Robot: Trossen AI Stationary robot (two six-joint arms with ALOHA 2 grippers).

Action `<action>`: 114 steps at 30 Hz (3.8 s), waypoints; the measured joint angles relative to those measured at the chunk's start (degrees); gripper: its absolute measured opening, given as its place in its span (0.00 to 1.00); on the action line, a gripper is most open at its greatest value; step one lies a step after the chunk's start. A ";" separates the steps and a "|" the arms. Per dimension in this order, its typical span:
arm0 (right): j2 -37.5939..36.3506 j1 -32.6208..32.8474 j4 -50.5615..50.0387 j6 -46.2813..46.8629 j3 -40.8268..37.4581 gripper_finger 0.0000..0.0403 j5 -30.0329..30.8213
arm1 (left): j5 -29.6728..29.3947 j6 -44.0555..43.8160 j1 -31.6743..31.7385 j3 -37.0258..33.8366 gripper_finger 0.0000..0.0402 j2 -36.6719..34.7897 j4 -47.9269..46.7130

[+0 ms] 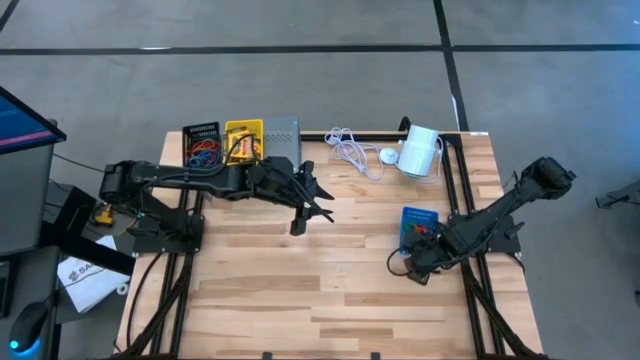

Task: Pick & Place Office Desk Supplies
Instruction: Put the blue bin on the shelf

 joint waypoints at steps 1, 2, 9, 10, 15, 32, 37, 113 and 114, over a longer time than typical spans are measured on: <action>0.00 0.00 0.10 -0.08 0.00 0.31 0.00 | 0.00 0.00 0.00 0.01 0.40 0.00 0.01; 0.00 0.00 0.21 -0.15 0.00 0.31 0.00 | 0.00 0.00 0.00 0.01 0.40 0.01 0.01; -0.04 0.00 2.18 -0.15 -1.30 0.31 0.15 | 0.00 0.00 0.00 0.01 0.40 0.01 -0.01; -0.04 0.00 3.16 -0.15 -2.16 0.31 0.11 | 0.00 -0.02 0.00 0.01 0.40 0.02 -0.03; -0.02 -0.01 7.07 -0.09 -5.44 0.31 -0.28 | 0.00 -0.02 0.00 0.01 0.40 0.01 -0.03; -0.02 -1.77 15.22 -4.95 -6.49 0.01 -2.63 | 0.00 0.00 1.44 0.01 0.40 0.00 -1.95; -0.02 -4.02 22.29 -9.14 -6.49 0.01 -2.93 | -0.06 -0.03 4.38 0.01 0.40 0.00 -5.65; 44.87 -19.76 16.38 -50.94 46.62 0.12 -16.79 | 0.01 -4.74 3.43 0.01 0.40 -9.57 -31.37; 44.87 -19.72 16.38 -50.66 46.62 0.15 -16.89 | 0.00 -4.74 3.43 0.01 0.40 -9.57 -31.39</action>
